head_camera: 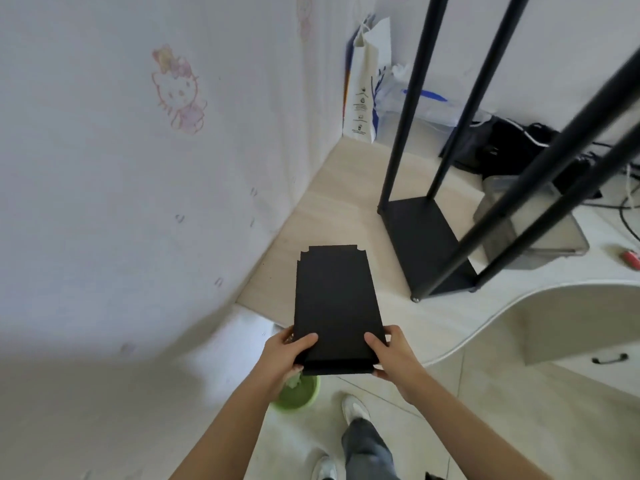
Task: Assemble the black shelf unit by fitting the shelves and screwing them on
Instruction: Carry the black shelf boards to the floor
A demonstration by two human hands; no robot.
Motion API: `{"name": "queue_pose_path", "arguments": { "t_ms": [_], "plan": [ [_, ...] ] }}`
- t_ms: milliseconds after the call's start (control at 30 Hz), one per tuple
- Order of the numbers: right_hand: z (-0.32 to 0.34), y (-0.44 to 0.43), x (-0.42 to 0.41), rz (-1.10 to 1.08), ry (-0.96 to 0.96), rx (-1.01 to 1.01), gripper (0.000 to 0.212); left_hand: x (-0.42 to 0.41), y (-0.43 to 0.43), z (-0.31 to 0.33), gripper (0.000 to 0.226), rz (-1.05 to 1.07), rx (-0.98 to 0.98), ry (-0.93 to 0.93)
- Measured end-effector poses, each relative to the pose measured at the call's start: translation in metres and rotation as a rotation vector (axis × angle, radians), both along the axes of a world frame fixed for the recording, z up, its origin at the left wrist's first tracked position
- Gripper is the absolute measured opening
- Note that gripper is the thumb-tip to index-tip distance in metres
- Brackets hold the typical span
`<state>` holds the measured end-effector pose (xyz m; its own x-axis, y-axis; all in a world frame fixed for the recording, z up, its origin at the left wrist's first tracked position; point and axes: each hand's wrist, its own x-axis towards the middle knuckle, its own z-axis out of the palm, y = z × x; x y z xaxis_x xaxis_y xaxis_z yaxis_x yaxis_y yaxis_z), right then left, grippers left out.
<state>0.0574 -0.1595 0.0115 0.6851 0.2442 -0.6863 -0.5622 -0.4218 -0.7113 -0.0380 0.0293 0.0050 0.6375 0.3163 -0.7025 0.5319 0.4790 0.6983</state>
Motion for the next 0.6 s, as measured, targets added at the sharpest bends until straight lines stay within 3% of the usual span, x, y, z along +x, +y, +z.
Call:
{"name": "queue_pose_path", "arguments": {
  "t_ms": [233,400,600],
  "plan": [
    [0.007,-0.036,-0.072,-0.091,-0.101,0.053,0.029,-0.059,-0.024,0.002,0.060,-0.078,0.063,-0.067],
    [0.013,-0.077,-0.122,-0.110,-0.163,0.052,0.034,-0.091,-0.052,0.004,0.055,-0.176,0.101,-0.107],
    [0.008,-0.128,-0.170,-0.276,-0.106,0.122,0.035,-0.108,-0.093,0.002,0.055,-0.351,0.137,-0.130]
  ]
}}
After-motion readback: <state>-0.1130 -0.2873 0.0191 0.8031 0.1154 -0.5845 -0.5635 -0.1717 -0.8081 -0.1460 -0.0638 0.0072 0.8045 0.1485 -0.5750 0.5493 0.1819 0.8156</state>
